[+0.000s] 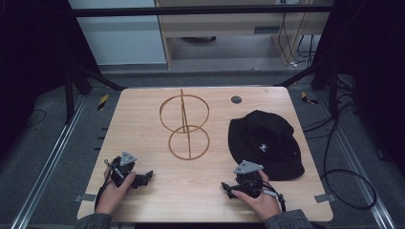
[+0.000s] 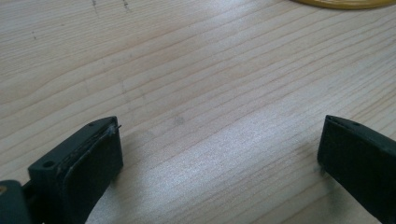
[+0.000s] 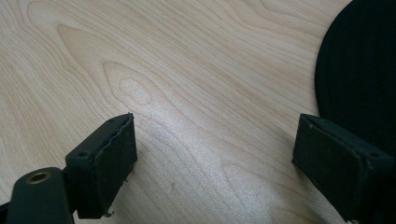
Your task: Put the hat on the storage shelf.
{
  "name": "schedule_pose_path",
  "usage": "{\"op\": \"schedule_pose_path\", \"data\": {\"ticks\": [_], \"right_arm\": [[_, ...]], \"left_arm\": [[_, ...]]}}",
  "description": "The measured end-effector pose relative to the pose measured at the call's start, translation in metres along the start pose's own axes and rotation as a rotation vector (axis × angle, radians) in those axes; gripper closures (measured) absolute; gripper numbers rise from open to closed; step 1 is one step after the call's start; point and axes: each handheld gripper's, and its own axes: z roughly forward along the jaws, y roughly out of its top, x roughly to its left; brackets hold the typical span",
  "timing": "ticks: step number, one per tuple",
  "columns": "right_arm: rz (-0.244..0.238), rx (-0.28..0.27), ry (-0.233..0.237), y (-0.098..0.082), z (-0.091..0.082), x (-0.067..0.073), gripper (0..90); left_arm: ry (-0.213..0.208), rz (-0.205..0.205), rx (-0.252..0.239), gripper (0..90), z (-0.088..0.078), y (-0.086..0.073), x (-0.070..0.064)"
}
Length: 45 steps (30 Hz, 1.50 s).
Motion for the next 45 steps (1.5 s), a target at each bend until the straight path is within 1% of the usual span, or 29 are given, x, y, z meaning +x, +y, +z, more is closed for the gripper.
{"op": "schedule_pose_path", "data": {"ticks": [5, 8, 14, 15, 16, 17, 18, 20, 22, 24, 25, 26, 28, 30, 31, 32, 33, 34, 36, 37, 38, 40, 43, 44, 45], "right_arm": [[0.003, 0.000, 0.001, 0.000, 0.000, 0.000, 12.8], [0.012, 0.001, -0.005, 0.000, 0.000, 0.002, 12.4], [0.015, 0.000, -0.012, 0.000, 0.000, 0.002, 12.2], [0.023, -0.002, -0.013, 0.000, 0.000, 0.002, 11.9], [0.019, 0.003, -0.015, 0.000, 0.000, 0.002, 11.6], [0.021, 0.024, -0.013, 0.002, -0.001, 0.002, 11.5], [0.021, 0.024, -0.013, 0.002, -0.001, 0.002, 11.5], [0.018, 0.042, -0.013, 0.004, -0.004, 0.000, 11.7], [0.020, 0.044, -0.013, 0.008, -0.008, -0.001, 11.9], [0.012, 0.049, -0.012, 0.014, -0.014, -0.002, 11.7], [-0.001, 0.052, -0.009, 0.017, -0.018, -0.003, 11.4], [-0.020, 0.063, -0.019, 0.022, -0.022, -0.003, 11.1], [-0.039, 0.079, -0.031, 0.029, -0.029, -0.005, 11.0], [-0.049, 0.094, -0.038, 0.039, -0.038, -0.007, 10.6], [-0.055, 0.112, -0.036, 0.048, -0.046, -0.010, 10.0], [-0.055, 0.112, -0.036, 0.048, -0.046, -0.010, 10.0], [-0.068, 0.151, -0.040, 0.056, -0.053, -0.014, 9.9], [-0.068, 0.151, -0.040, 0.056, -0.053, -0.014, 9.9], [-0.081, 0.183, -0.044, 0.064, -0.060, -0.016, 10.3], [-0.087, 0.202, -0.030, 0.072, -0.068, -0.019, 10.1], [-0.083, 0.210, -0.022, 0.076, -0.071, -0.021, 10.0], [-0.095, 0.231, -0.026, 0.083, -0.078, -0.025, 9.5], [-0.096, 0.237, -0.035, 0.094, -0.087, -0.034, 9.0], [-0.096, 0.237, -0.035, 0.094, -0.087, -0.034, 9.0], [-0.090, 0.234, -0.042, 0.101, -0.094, -0.040, 8.5]], "left_arm": [[0.000, 0.000, 0.000, 0.0, 0.000, 0.000, 0.000], [0.000, 0.000, 0.000, 0.0, 0.000, 0.000, 0.000], [-0.001, -0.003, -0.002, 0.0, 0.000, 0.000, 0.000], [0.000, -0.003, -0.001, 0.0, 0.000, 0.000, 0.000], [0.000, -0.003, -0.002, 0.0, 0.000, 0.000, 0.000], [0.000, -0.003, -0.003, 0.0, 0.000, 0.000, 0.000], [0.000, -0.003, -0.003, 0.0, 0.000, 0.000, 0.000], [-0.001, -0.003, -0.003, 0.0, 0.000, 0.000, 0.000], [-0.001, -0.003, -0.003, 0.0, 0.000, 0.000, 0.000], [-0.001, -0.004, -0.003, 0.0, 0.000, 0.000, 0.000], [0.000, -0.003, -0.003, 0.0, 0.000, 0.000, 0.000], [0.000, -0.003, -0.003, 0.0, 0.000, 0.000, 0.000], [0.000, -0.003, -0.003, 0.0, 0.000, 0.000, 0.000], [0.000, -0.004, -0.003, 0.0, 0.000, 0.000, 0.000], [0.000, -0.004, -0.003, 0.0, 0.000, 0.000, 0.000], [0.000, -0.003, -0.003, 0.0, 0.000, 0.000, 0.000], [0.000, -0.003, -0.003, 0.0, 0.000, 0.000, 0.000], [-0.001, -0.004, -0.003, 0.0, 0.000, 0.000, 0.000], [0.000, -0.004, -0.003, 0.0, 0.000, 0.000, 0.000], [0.000, -0.004, -0.003, 0.0, 0.000, 0.000, 0.000], [0.000, -0.004, -0.003, 0.0, 0.000, 0.000, 0.000], [0.000, -0.004, -0.003, 0.0, 0.000, 0.000, 0.000], [0.000, -0.004, -0.003, 0.0, 0.000, 0.000, 0.000], [0.000, -0.004, -0.003, 0.0, 0.000, 0.000, 0.000], [0.000, -0.004, -0.003, 0.0, 0.000, 0.000, 0.000]]}}
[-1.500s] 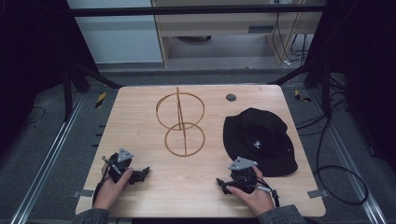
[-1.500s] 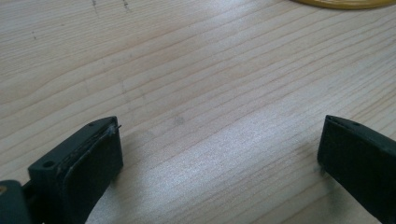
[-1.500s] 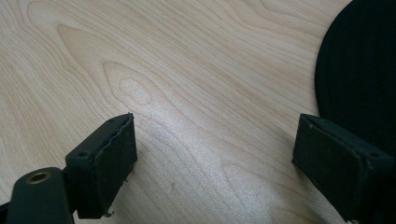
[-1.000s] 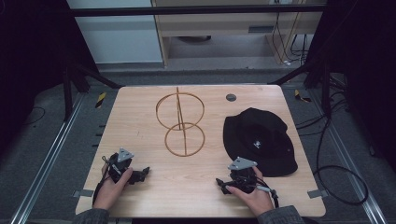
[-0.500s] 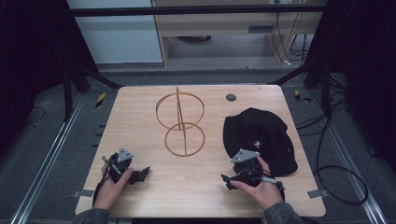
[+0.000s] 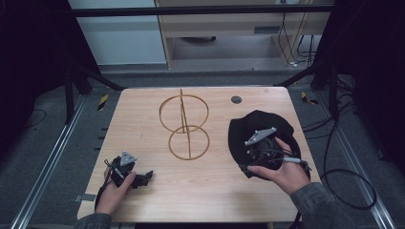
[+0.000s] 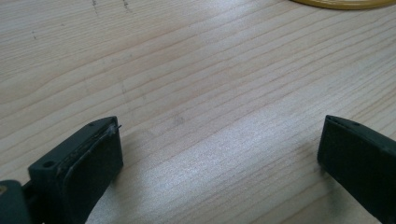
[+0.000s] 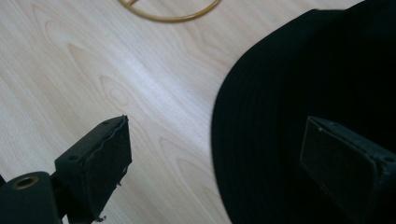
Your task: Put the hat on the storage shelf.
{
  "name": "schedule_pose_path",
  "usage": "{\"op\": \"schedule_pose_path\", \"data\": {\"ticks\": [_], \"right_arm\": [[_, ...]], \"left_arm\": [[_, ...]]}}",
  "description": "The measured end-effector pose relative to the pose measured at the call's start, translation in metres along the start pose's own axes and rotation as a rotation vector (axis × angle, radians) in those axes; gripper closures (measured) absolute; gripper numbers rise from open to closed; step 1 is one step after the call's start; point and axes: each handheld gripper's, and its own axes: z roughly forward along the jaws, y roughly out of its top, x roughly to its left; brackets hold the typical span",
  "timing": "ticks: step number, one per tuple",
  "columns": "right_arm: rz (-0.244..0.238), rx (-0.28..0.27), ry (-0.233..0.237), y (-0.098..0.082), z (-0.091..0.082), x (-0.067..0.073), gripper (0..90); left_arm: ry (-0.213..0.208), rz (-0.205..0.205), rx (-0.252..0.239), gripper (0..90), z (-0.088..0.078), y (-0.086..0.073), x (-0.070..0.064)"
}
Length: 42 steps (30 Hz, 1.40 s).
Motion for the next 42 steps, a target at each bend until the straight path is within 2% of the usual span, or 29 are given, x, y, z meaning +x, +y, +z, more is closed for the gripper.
{"op": "schedule_pose_path", "data": {"ticks": [3, 7, 10, 14, 16, 18, 20, 23, 26, 32, 36, 38, 42], "right_arm": [[-0.005, 0.001, -0.018, 0.004, -0.007, -0.006, 8.4], [-0.011, -0.008, -0.067, 0.012, -0.022, -0.017, 8.6], [-0.013, -0.021, -0.094, 0.018, -0.039, -0.028, 8.8], [-0.011, -0.022, -0.099, 0.021, -0.049, -0.035, 10.5], [0.002, -0.019, -0.084, 0.021, -0.052, -0.039, 11.7], [0.008, -0.012, -0.075, 0.022, -0.053, -0.043, 13.0], [0.016, -0.005, -0.092, 0.022, -0.055, -0.051, 12.9], [0.027, 0.002, -0.089, 0.022, -0.056, -0.056, 12.6], [0.030, 0.035, -0.101, 0.025, -0.058, -0.068, 12.3], [0.046, 0.064, -0.113, 0.028, -0.059, -0.085, 13.4], [0.065, 0.100, -0.106, 0.028, -0.055, -0.101, 14.6], [0.089, 0.121, -0.096, 0.028, -0.051, -0.110, 16.1], [0.103, 0.126, -0.084, 0.029, -0.047, -0.116, 15.2]], "left_arm": [[0.000, 0.000, 0.000, 0.0, 0.000, 0.000, 0.000], [0.000, 0.001, 0.000, 0.0, 0.000, 0.000, 0.000], [0.000, 0.001, 0.000, 0.0, 0.000, 0.000, 0.000], [0.000, 0.000, 0.000, 0.0, 0.000, 0.000, 0.000], [0.000, 0.001, 0.001, 0.0, 0.000, 0.000, 0.000], [0.000, 0.001, 0.001, 0.0, 0.000, 0.000, 0.000], [-0.001, 0.001, 0.001, 0.0, 0.000, 0.000, 0.000], [-0.001, 0.001, 0.001, 0.0, 0.000, 0.000, 0.000], [0.000, 0.001, 0.001, 0.0, 0.000, 0.000, 0.000], [0.001, 0.001, 0.002, 0.0, 0.000, 0.000, 0.000], [0.001, 0.001, 0.002, 0.0, 0.000, 0.000, 0.000], [0.000, 0.001, 0.001, 0.0, 0.000, 0.000, 0.000], [0.000, 0.001, 0.001, 0.0, 0.000, 0.000, 0.000]]}}
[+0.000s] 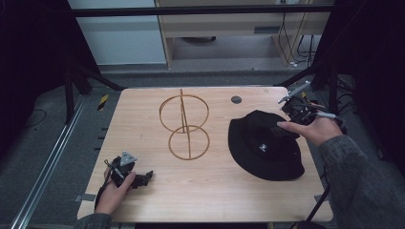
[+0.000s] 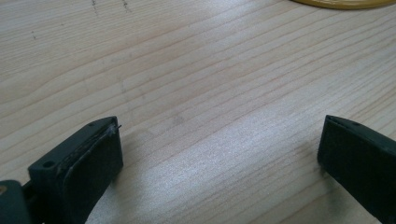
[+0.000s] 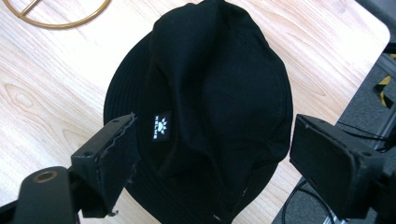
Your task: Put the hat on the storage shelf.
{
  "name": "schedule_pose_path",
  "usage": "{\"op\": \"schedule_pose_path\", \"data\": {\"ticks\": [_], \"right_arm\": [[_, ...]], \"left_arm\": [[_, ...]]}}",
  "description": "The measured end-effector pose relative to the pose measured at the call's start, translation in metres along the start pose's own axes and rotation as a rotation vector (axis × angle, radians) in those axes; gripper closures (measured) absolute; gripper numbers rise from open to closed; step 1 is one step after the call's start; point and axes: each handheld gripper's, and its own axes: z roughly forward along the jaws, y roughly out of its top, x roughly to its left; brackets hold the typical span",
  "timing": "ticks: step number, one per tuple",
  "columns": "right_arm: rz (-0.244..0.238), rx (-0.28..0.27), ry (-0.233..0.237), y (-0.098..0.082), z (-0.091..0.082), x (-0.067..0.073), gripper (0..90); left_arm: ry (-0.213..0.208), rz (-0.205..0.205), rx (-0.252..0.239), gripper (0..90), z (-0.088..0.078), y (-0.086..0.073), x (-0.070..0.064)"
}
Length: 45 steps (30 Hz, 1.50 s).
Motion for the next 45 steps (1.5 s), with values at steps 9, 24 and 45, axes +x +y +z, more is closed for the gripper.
{"op": "schedule_pose_path", "data": {"ticks": [9, 24, 45], "right_arm": [[-0.017, 0.065, 0.024, 0.010, 0.029, -0.003, 11.6], [-0.023, 0.138, 0.053, 0.011, 0.068, 0.003, 27.9], [-0.036, 0.141, 0.093, 0.003, 0.071, -0.003, 85.4]], "left_arm": [[0.000, -0.003, -0.003, 0.0, 0.000, 0.000, 0.000], [0.001, -0.003, -0.001, 0.0, 0.000, 0.000, 0.000], [0.000, -0.003, -0.003, 0.0, 0.000, 0.000, 0.000]]}}
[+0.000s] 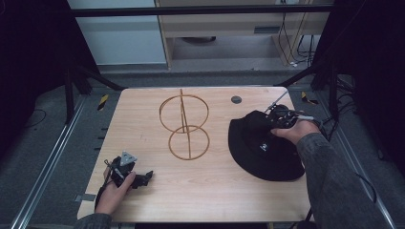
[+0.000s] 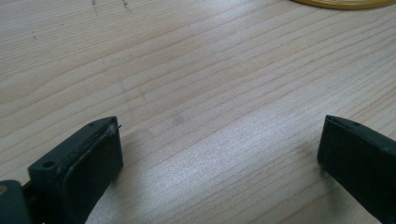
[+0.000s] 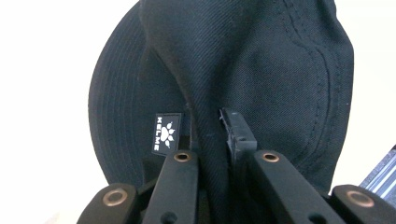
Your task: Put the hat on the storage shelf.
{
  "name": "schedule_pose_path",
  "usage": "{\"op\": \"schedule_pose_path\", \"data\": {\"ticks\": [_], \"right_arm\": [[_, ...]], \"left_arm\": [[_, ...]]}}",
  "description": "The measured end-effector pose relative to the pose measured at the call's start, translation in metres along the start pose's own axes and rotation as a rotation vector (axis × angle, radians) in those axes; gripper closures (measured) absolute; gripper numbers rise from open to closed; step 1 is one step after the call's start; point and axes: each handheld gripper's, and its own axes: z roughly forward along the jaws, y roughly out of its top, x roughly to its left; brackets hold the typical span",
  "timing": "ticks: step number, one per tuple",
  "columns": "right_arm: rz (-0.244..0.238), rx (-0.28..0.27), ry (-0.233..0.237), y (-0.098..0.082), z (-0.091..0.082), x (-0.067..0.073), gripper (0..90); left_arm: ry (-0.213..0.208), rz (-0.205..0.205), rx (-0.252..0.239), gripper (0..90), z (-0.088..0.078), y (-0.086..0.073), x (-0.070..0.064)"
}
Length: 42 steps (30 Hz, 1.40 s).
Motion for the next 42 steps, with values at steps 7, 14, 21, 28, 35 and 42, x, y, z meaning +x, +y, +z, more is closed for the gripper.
{"op": "schedule_pose_path", "data": {"ticks": [7, 14, 21, 28, 35, 42], "right_arm": [[0.013, -0.049, -0.004, -0.003, -0.012, -0.003, 86.7], [0.020, -0.122, 0.005, -0.008, -0.034, -0.002, 87.3], [0.009, -0.209, 0.005, -0.012, -0.054, 0.005, 87.4], [0.004, -0.285, -0.013, -0.019, -0.069, 0.013, 87.4], [0.006, -0.364, 0.005, -0.027, -0.082, 0.023, 87.5], [0.005, -0.403, 0.010, -0.033, -0.092, 0.027, 87.5]], "left_arm": [[0.000, 0.003, 0.003, 0.0, 0.000, 0.000, 0.000], [0.000, 0.003, 0.003, 0.0, 0.000, 0.000, 0.000], [-0.002, 0.004, 0.004, 0.0, 0.000, 0.000, 0.000], [-0.001, 0.004, 0.004, 0.0, 0.000, 0.000, 0.000], [-0.001, 0.002, 0.002, 0.0, 0.000, 0.000, 0.000], [-0.001, 0.005, 0.004, 0.0, 0.000, 0.000, 0.000]]}}
